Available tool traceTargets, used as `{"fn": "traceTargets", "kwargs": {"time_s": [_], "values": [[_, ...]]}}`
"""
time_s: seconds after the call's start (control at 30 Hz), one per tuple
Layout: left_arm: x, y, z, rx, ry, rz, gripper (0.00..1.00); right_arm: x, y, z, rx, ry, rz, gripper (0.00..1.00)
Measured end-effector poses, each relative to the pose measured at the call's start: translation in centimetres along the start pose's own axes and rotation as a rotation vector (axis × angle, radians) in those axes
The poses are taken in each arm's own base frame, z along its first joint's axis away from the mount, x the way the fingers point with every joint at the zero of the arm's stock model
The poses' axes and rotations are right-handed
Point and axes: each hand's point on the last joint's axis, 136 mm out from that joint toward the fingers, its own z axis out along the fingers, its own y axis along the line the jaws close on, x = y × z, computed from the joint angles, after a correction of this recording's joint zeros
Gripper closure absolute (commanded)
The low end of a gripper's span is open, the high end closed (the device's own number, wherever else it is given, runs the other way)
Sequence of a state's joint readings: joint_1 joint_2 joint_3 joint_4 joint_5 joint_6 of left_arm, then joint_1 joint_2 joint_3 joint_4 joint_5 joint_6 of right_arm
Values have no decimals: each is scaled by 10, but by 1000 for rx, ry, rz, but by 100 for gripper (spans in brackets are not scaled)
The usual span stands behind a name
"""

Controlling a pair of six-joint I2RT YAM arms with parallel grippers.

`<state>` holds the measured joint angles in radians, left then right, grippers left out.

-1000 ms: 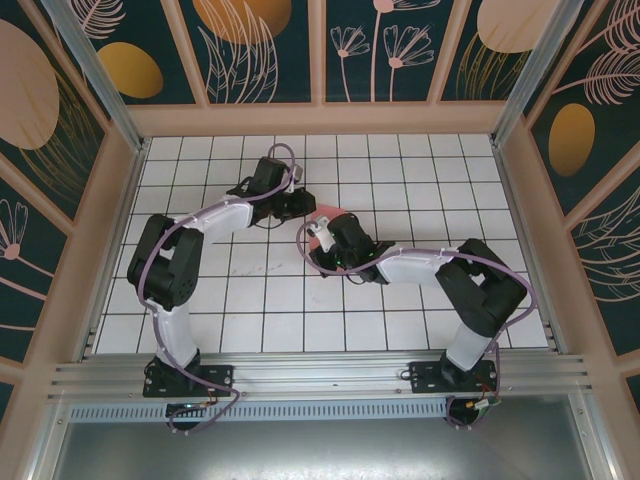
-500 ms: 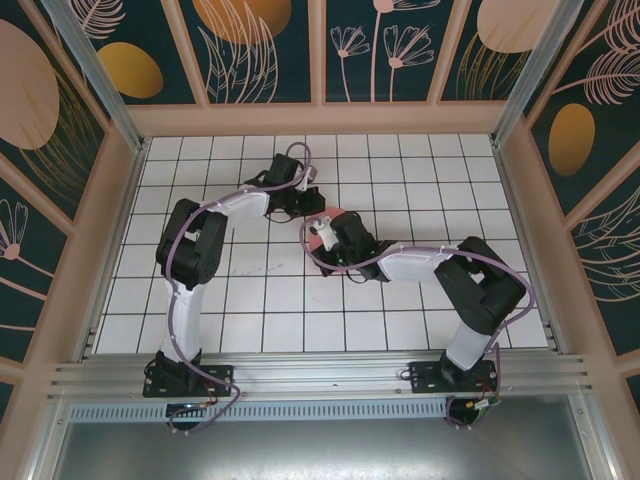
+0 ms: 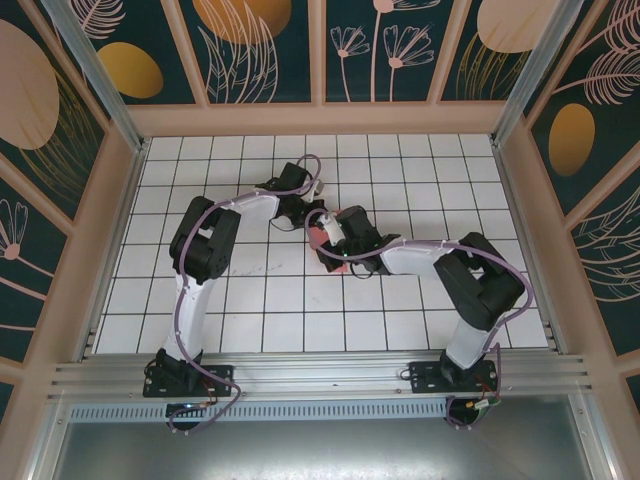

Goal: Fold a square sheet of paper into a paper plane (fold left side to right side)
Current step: Third fold the triangle at the center of the table.

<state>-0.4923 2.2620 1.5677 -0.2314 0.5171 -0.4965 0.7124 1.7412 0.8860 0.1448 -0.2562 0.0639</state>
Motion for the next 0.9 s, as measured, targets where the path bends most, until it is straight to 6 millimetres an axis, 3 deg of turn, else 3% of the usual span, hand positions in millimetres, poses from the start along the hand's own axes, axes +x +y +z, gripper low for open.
{"fn": "traceTargets", "kwargs": {"time_s": [0.47, 0.9], "values": [[-1, 1, 0, -9, -1, 19, 90, 7, -48, 10, 113, 73, 142, 100], [-1, 1, 0, -11, 2, 20, 90, 0, -60, 7, 136, 53, 182, 100]]}}
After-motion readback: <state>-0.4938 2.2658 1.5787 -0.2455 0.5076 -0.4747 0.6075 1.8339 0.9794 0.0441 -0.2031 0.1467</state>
